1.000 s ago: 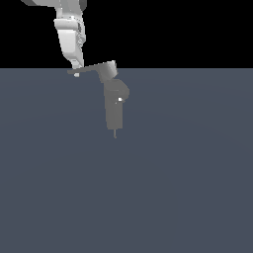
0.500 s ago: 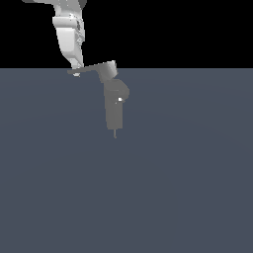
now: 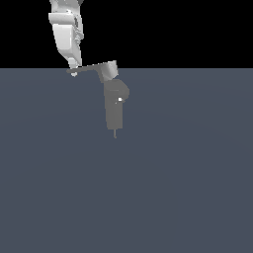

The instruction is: Turn on the faucet by rotating a designated handle.

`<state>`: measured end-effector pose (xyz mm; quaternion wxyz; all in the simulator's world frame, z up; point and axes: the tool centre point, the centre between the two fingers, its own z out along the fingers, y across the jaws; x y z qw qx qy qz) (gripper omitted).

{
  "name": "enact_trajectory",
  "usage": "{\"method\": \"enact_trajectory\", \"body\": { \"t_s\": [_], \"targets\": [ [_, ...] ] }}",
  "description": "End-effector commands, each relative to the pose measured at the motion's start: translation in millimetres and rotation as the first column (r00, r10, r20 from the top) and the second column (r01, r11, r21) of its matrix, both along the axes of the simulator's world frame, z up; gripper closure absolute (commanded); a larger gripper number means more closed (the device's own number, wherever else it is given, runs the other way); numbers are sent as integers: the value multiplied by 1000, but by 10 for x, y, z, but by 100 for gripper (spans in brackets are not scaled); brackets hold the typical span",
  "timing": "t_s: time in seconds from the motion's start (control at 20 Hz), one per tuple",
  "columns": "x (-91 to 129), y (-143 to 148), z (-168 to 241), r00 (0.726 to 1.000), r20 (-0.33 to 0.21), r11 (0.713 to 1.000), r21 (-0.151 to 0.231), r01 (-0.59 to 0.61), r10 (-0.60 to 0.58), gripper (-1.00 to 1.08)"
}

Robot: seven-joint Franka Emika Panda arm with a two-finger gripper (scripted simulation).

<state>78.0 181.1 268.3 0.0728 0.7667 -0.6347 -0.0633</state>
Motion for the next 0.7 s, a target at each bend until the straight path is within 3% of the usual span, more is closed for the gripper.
{"method": "enact_trajectory", "body": {
  "t_s": [0.0,0.65],
  "targets": [
    [-68,-32,15,1000,-4,1000,-3,3,-3,108],
    [-370,-79,77,1000,-4,1000,-3,3,-3,108]
  ]
}}
